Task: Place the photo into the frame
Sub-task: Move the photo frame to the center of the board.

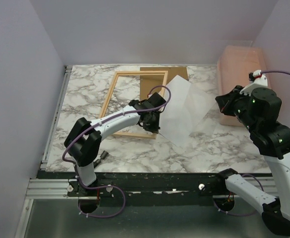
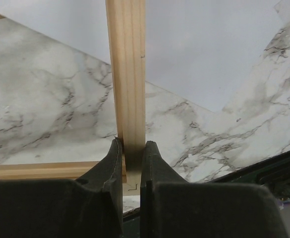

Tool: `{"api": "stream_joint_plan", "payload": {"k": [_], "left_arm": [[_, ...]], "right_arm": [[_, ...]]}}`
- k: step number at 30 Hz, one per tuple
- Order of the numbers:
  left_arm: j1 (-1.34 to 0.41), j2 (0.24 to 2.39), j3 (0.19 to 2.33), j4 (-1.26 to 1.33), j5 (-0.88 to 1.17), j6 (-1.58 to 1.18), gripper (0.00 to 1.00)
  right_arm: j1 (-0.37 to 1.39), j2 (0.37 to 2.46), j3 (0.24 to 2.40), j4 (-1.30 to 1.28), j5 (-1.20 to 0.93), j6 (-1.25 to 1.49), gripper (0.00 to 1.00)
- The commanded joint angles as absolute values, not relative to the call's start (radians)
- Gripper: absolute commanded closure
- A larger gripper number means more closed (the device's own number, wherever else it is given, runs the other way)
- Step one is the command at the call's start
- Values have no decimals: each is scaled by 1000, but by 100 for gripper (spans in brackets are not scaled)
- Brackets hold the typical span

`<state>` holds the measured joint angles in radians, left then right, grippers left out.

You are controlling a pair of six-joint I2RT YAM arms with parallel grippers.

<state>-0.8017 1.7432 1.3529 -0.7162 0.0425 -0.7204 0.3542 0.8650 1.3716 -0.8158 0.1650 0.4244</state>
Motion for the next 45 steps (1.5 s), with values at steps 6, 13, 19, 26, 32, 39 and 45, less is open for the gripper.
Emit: {"api": "stream_joint_plan", "payload": {"k": [6, 13, 19, 26, 32, 39, 45], "left_arm": [[-900, 1861, 1427, -492, 229, -867, 74], [-897, 1807, 1400, -439, 269, -804, 14], [-821, 1684, 1254, -324, 348, -779, 10], [-558, 1508, 967, -215, 419, -775, 10], [-318, 1382, 828, -360, 286, -673, 10], [-282, 1364, 882, -587, -223, -603, 17], [-278, 1513, 942, -605, -229, -548, 22]], "right_arm": [[356, 840, 1362, -844, 205, 406, 99], [356, 845, 1345, -827, 179, 408, 100], [355, 857, 1337, -808, 140, 409, 99], [356, 858, 1292, -775, 94, 421, 99], [356, 861, 1258, -756, 75, 427, 99], [356, 891, 1229, -719, 19, 443, 99], [356, 906, 1227, -717, 8, 447, 99]]}}
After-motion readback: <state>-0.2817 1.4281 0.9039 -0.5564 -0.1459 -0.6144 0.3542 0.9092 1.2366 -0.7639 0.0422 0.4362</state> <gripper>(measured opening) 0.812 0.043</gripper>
